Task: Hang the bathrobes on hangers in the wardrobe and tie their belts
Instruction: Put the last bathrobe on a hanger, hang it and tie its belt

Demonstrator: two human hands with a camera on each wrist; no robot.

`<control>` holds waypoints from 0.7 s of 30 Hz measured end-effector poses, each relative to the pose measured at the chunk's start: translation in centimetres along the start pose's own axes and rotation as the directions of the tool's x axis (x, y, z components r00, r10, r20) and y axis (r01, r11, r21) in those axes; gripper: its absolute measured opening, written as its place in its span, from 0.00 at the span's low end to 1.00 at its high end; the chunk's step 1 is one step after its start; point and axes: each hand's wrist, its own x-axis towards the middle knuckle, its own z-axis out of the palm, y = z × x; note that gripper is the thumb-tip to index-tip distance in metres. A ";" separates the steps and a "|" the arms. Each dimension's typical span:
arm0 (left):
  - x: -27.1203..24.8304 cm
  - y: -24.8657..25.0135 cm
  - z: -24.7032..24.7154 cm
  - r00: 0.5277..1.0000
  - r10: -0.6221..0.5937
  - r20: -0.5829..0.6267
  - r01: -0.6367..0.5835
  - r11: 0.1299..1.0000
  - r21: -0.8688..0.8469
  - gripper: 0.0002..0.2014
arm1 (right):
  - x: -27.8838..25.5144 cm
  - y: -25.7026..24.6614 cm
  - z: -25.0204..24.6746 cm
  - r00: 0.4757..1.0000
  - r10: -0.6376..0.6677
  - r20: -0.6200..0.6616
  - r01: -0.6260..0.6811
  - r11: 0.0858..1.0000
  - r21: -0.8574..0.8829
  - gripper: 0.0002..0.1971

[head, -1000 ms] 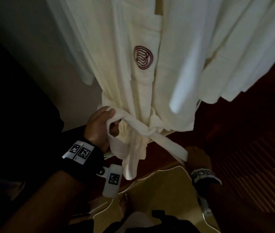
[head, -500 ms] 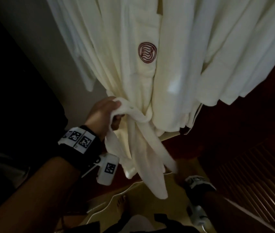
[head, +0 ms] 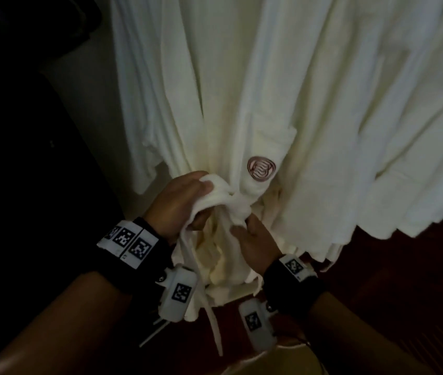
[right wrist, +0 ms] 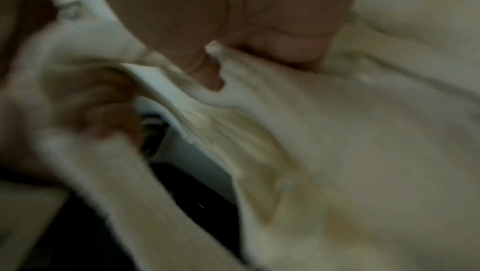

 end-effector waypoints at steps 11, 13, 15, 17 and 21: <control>5.5 -12.5 -16.9 0.911 0.105 -0.399 0.268 0.585 0.765 0.18 | 4.2 0.7 -10.1 0.941 0.183 -0.284 -0.330 0.682 -0.653 0.24; 5.2 -16.0 -17.8 0.878 0.005 -0.479 0.391 0.569 0.723 0.16 | 4.3 3.1 -9.4 0.915 0.275 -0.296 -0.403 0.660 -0.634 0.27; 5.6 -17.0 -18.3 0.853 -0.066 -0.517 0.453 0.584 0.674 0.12 | 4.1 3.7 -8.1 0.911 0.313 -0.270 -0.413 0.671 -0.616 0.26; 6.9 -16.7 -19.3 0.853 -0.083 -0.515 0.480 0.512 0.712 0.14 | 4.1 2.6 -7.6 0.925 0.325 -0.195 -0.370 0.666 -0.647 0.24; 8.6 -13.6 -19.6 0.899 -0.101 -0.426 0.433 0.340 0.835 0.14 | 4.7 -0.6 -7.9 0.972 0.233 -0.039 -0.174 0.595 -0.785 0.19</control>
